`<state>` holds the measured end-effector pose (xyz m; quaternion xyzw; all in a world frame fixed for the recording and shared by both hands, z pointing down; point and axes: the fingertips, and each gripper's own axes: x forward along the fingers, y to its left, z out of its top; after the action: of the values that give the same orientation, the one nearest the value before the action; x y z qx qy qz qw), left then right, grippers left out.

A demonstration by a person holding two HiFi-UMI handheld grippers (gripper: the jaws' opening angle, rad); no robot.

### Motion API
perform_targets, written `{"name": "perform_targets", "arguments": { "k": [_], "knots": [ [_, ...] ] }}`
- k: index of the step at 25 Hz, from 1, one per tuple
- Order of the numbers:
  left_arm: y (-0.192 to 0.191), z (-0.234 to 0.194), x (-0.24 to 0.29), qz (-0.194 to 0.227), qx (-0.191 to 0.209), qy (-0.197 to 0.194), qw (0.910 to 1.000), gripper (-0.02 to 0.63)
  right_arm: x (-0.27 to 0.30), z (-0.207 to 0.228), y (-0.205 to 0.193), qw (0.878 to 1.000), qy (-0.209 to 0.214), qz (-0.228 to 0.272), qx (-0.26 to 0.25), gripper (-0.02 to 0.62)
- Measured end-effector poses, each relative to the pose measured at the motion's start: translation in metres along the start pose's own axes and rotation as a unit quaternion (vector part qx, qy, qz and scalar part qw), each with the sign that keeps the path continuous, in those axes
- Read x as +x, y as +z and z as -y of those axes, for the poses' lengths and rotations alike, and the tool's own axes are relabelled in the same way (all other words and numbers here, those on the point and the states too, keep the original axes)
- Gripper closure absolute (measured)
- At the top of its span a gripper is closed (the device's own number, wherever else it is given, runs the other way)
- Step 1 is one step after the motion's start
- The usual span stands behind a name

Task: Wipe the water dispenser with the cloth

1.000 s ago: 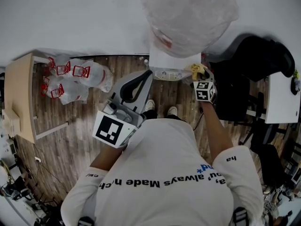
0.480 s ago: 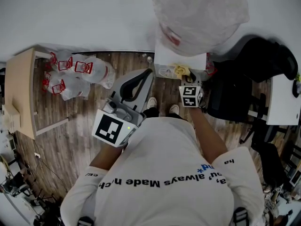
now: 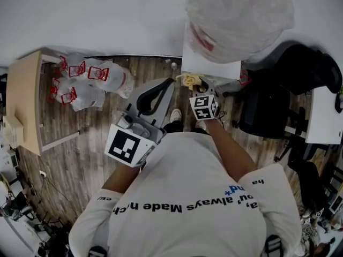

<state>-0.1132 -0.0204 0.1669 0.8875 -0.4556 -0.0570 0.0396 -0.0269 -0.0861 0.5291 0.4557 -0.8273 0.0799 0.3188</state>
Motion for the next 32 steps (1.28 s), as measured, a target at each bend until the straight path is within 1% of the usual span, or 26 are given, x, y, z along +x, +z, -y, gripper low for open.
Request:
{"name": "perform_targets", "arguments": {
  "k": [7, 11, 14, 21, 28, 32],
  "knots": [
    [0.0, -0.011, -0.008, -0.003, 0.0, 0.004, 1.0, 0.588, 0.034, -0.032, -0.004, 0.999, 0.016, -0.022, -0.017, 0.534],
    [-0.003, -0.018, -0.011, -0.011, 0.002, 0.005, 0.9999, 0.588, 0.05, -0.041, -0.012, 0.999, 0.017, -0.04, -0.028, 0.534],
    [-0.005, -0.023, -0.013, -0.017, 0.003, 0.007, 0.9998, 0.588, 0.059, -0.045, -0.016, 0.998, 0.014, -0.049, -0.027, 0.534],
    [-0.007, -0.028, -0.012, -0.017, 0.0, 0.009, 0.9998, 0.588, 0.068, -0.039, -0.027, 0.998, 0.006, -0.063, -0.017, 0.535],
    [-0.006, -0.024, -0.006, -0.016, -0.001, 0.003, 0.9999, 0.588, 0.064, -0.023, -0.033, 0.998, -0.006, -0.067, -0.014, 0.537],
    [-0.006, -0.018, -0.002, -0.015, -0.001, -0.002, 0.9999, 0.588, 0.058, -0.013, -0.037, 0.997, -0.016, -0.069, -0.004, 0.537]
  ]
}}
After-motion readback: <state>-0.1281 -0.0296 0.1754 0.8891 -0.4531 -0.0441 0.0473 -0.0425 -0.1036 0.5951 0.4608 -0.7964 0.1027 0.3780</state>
